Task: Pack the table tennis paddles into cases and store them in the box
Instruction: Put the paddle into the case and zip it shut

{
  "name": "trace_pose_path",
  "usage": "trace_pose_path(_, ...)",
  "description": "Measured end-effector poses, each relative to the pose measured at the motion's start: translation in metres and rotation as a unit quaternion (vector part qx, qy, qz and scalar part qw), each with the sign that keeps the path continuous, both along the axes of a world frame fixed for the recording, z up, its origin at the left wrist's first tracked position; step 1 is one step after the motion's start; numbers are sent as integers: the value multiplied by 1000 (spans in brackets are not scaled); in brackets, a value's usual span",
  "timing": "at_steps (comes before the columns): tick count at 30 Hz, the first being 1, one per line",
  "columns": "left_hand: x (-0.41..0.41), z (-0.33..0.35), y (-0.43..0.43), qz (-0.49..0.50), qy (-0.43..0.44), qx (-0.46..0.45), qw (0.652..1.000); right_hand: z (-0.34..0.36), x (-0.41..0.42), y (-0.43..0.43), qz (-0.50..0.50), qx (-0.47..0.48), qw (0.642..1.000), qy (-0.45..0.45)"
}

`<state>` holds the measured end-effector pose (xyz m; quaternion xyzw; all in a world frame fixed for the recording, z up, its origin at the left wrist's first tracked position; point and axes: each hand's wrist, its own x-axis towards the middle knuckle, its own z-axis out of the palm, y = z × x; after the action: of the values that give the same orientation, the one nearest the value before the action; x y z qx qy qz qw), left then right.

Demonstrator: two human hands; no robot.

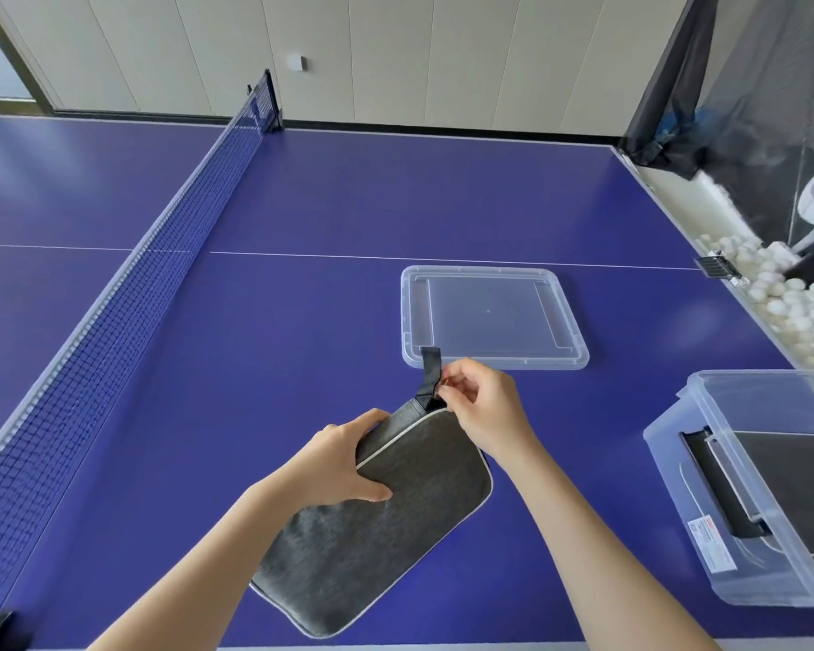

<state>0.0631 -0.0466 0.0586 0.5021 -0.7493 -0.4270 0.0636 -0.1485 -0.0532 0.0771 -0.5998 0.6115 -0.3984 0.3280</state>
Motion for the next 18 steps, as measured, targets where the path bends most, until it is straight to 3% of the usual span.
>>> trace_pose_path(6, 1, -10, 0, 16, 18, 13, 1000, -3, 3, 0, 7, 24, 999, -28)
trace_pose_path(11, 13, -21, 1, 104, 119, 78, 984, -14, -7, 4, -74, 24, 994, -79)
trace_pose_path(15, 20, -19, 3, 194, 250, 149, 937, -32, -15, 24, -138, 95, 972, -166)
trace_pose_path(18, 23, -18, 2, 249, 324, 193, 892, -45, -12, 38, -114, 176, 943, -257)
